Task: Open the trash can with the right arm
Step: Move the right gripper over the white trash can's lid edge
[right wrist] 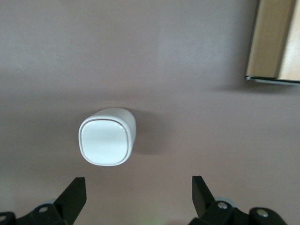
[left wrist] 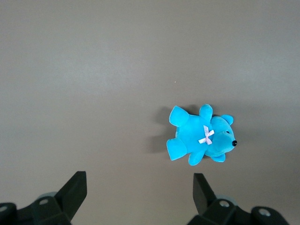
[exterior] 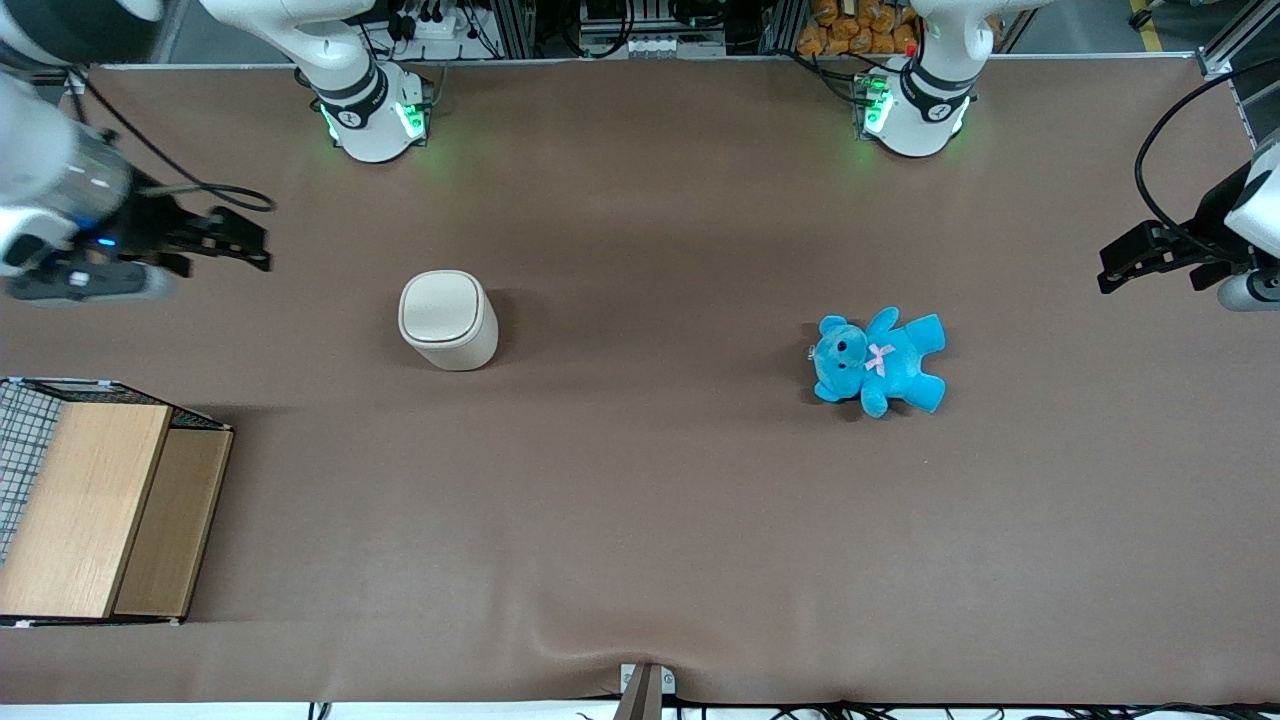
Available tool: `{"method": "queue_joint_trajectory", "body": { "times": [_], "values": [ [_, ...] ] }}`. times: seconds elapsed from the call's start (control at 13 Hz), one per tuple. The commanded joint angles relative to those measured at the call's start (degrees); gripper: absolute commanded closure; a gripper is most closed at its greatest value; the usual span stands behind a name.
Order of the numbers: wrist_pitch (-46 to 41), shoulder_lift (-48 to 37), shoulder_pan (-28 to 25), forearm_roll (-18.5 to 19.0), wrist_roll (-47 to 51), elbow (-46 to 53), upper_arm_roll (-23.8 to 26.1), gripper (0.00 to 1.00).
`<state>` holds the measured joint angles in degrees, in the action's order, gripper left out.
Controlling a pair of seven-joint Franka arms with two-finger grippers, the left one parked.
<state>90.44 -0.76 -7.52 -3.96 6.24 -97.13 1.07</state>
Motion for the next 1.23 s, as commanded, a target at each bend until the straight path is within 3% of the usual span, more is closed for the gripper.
{"method": "queue_joint_trajectory", "body": {
  "times": [0.0, 0.31, 0.38, 0.92, 1.15],
  "values": [
    [4.03, -1.26, 0.48, 0.97, 3.41, -6.20, 3.05, 0.20],
    [11.57, -1.44, 0.31, 1.06, 8.25, -14.90, 5.70, 0.62],
    [14.12, -1.44, 0.31, 1.06, 9.13, -17.36, 6.13, 0.67],
    [26.44, -0.91, 0.31, 1.06, 12.39, -28.62, 9.48, 0.91],
    [29.61, -0.04, 0.31, 1.06, 12.48, -31.36, 9.48, 0.94]
  ]
}}
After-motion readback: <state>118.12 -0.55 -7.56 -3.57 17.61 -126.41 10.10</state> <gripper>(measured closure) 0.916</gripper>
